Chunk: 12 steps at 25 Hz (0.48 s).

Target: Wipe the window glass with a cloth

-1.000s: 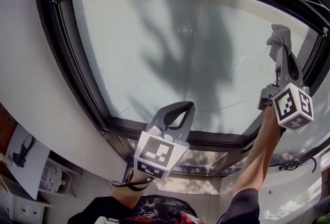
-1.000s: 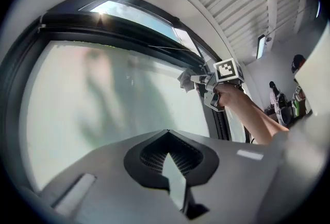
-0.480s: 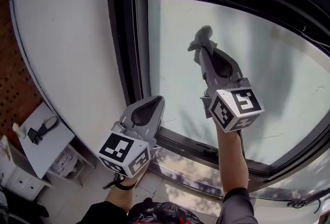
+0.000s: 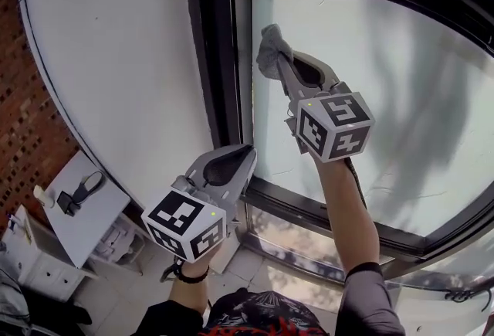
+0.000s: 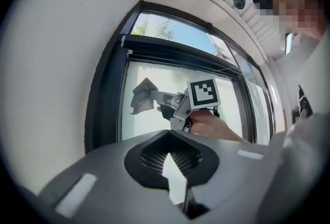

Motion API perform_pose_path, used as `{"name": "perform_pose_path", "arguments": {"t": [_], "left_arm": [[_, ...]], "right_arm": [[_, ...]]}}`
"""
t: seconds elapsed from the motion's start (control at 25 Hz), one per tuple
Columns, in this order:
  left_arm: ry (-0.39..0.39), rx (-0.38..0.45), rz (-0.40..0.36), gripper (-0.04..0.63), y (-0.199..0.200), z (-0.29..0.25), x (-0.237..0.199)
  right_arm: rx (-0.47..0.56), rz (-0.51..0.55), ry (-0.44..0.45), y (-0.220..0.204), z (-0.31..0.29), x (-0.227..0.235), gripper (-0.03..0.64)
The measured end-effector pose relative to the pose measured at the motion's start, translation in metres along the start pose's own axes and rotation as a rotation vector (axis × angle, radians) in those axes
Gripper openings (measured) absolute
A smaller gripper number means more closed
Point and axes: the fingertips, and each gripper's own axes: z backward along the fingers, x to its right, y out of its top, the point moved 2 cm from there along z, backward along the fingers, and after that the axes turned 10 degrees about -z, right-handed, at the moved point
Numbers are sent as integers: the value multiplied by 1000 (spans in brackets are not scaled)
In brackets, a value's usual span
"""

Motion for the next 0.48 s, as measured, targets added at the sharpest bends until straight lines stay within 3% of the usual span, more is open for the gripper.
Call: {"name": "perform_pose_path", "arguments": {"t": [0.24, 0.4, 0.48], "left_arm": [[3, 42, -30, -4, 2, -33, 15], [-170, -36, 5, -3, -15, -66, 57], [-254, -24, 63, 0, -14, -84, 78]], "right_arm": [[48, 121, -174, 26, 70, 50, 18], [108, 142, -305, 58, 146, 96, 18], [141, 143, -379, 77, 193, 120, 18]]}}
